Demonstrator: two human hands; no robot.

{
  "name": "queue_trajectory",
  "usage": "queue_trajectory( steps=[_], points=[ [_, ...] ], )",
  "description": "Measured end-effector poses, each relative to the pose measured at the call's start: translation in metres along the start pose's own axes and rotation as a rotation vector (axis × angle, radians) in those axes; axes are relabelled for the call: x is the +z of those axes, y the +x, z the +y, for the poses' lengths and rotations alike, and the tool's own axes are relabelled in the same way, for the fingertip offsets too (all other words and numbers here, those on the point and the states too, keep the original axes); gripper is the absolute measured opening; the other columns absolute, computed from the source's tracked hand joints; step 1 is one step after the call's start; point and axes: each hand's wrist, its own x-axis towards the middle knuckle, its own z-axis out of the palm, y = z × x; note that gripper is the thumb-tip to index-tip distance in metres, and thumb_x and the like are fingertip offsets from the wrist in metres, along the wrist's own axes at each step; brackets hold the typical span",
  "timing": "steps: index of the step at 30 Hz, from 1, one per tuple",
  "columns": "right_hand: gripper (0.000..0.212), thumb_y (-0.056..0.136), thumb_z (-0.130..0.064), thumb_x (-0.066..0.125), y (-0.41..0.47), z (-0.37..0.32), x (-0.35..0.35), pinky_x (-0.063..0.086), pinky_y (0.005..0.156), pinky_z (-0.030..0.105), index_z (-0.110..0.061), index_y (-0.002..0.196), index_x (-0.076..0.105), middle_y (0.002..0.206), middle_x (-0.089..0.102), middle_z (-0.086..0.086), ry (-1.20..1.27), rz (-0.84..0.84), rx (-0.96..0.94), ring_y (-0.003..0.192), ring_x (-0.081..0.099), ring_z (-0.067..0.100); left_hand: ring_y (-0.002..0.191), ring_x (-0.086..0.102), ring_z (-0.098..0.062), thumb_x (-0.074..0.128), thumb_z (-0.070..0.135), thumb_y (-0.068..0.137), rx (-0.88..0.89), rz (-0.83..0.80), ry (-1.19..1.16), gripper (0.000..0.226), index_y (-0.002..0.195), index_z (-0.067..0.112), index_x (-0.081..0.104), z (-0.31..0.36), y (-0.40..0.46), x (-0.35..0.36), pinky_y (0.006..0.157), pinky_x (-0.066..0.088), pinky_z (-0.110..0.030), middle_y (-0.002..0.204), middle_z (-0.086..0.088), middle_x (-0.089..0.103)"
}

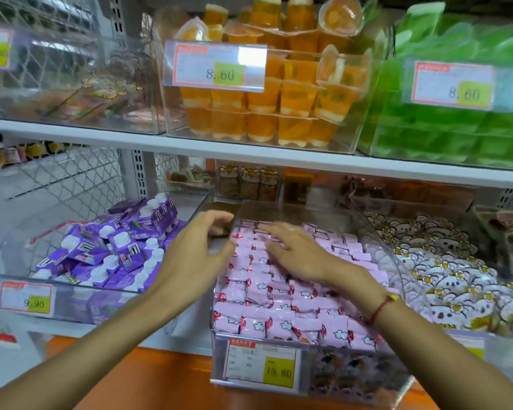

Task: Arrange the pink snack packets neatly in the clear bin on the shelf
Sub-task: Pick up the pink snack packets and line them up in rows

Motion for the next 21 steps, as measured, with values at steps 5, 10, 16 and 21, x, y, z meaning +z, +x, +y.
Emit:
queue_trajectory(
  steps=[5, 10, 16, 21],
  points=[
    [0.053, 0.097, -0.055, 0.018, -0.024, 0.025, -0.011, 0.013, 0.117, 0.039, -0.041, 0.148, 0.013, 0.159, 0.01, -0.003, -0.129, -0.128, 0.096, 0.146, 0.009, 0.019, 0.087, 0.061, -0.003, 0.061, 0.006, 0.085, 0.211, -0.154, 0.125, 0.031, 0.107, 0.027, 0.065, 0.015, 0.054, 0.018, 0.078, 0.052, -0.025, 0.095, 0.015, 0.064],
    [0.049, 0.101, -0.048, 0.018, -0.03, 0.025, -0.005, 0.019, 0.115, 0.039, -0.035, 0.147, 0.023, 0.156, 0.023, -0.003, -0.215, -0.158, 0.068, 0.142, 0.02, 0.016, 0.111, 0.06, -0.017, 0.056, 0.02, 0.092, 0.158, -0.465, 0.433, 0.03, 0.121, 0.023, 0.062, 0.009, 0.097, 0.06, 0.095, 0.048, -0.033, 0.121, 0.0, 0.065],
    [0.045, 0.1, -0.046, 0.023, -0.027, 0.028, -0.01, 0.022, 0.112, 0.037, -0.04, 0.145, 0.028, 0.152, 0.031, 0.0, -0.137, -0.187, 0.069, 0.139, 0.026, 0.019, 0.1, 0.059, -0.011, 0.062, 0.037, 0.088, 0.13, -0.654, 0.634, 0.023, 0.109, 0.03, 0.067, 0.001, 0.105, 0.077, 0.081, 0.045, -0.026, 0.115, 0.01, 0.065],
    [0.044, 0.099, -0.049, 0.024, -0.025, 0.03, -0.011, 0.022, 0.112, 0.041, -0.043, 0.143, 0.029, 0.153, 0.031, -0.002, -0.116, -0.198, 0.075, 0.141, 0.023, 0.019, 0.09, 0.06, -0.01, 0.063, 0.034, 0.087, 0.11, -0.557, 0.635, 0.015, 0.098, 0.027, 0.072, 0.003, 0.106, 0.081, 0.072, 0.041, -0.022, 0.105, 0.009, 0.069]
  ],
)
